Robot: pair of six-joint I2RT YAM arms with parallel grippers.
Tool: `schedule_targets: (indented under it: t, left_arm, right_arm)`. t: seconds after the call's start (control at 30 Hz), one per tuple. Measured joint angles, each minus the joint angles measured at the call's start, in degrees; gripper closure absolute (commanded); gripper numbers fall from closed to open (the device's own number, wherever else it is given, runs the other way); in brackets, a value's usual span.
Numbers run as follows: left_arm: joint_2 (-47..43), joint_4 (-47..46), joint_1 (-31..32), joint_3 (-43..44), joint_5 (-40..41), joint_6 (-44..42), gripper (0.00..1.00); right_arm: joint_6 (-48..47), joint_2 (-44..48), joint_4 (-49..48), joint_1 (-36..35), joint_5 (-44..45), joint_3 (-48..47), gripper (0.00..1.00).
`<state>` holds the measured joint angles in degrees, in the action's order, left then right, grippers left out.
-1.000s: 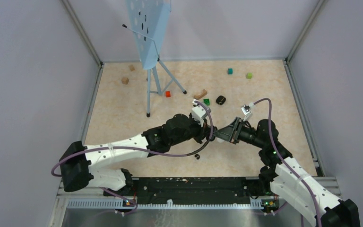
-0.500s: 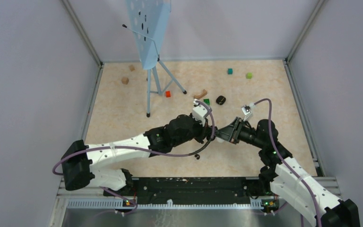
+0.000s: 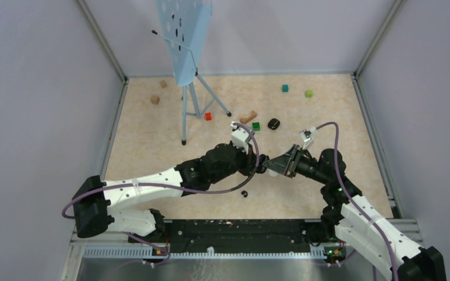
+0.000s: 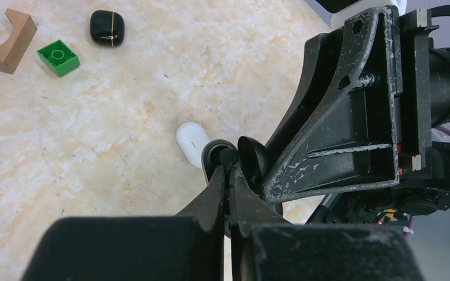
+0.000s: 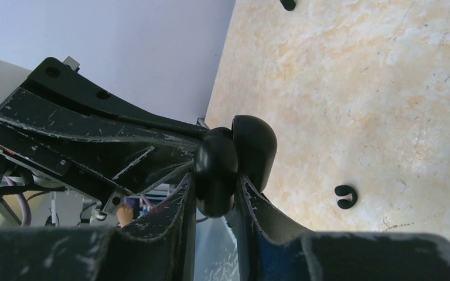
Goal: Insert the wireless bluetooth earbuds into the charging case
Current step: Insert the left earbud into the left side groove of the charging case.
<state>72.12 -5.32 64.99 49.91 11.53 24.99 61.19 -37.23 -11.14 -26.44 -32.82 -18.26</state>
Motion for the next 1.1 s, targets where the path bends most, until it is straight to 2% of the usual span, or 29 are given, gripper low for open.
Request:
schedule_targets:
  t: [0.17,0.23,0.33,0.5,0.83,1.1]
  left_arm:
    - [-0.5,-0.3,0.1,-0.5,1.0,0.7,1.0]
    - [-0.6,-0.3,0.2,-0.5,1.4,0.5,0.9]
    - [-0.4,0.7,0.3,0.3,1.5,0.4,0.81]
    - [-0.2,2.4,0.3,1.0,1.6,0.5,0.59]
    - [-0.9,4.2,0.3,1.0,2.1,0.6,0.44]
    - [-5.4,5.6,0.1,1.0,2.0,0.5,0.32]
  right_arm:
    - [0.4,0.0,-0.4,0.0,-0.1,0.0,1.0]
    - [0.5,0.0,-0.7,0.0,-0.2,0.0,1.0]
    - [0.5,0.0,-1.2,0.0,-0.3,0.2,1.0]
    - [0.6,0.0,-2.2,0.0,-0.7,0.3,1.0]
    - [0.8,0.1,-3.2,0.0,-1.8,0.3,1.0]
    - [1.1,0.9,-5.3,-0.1,-2.2,0.3,1.0]
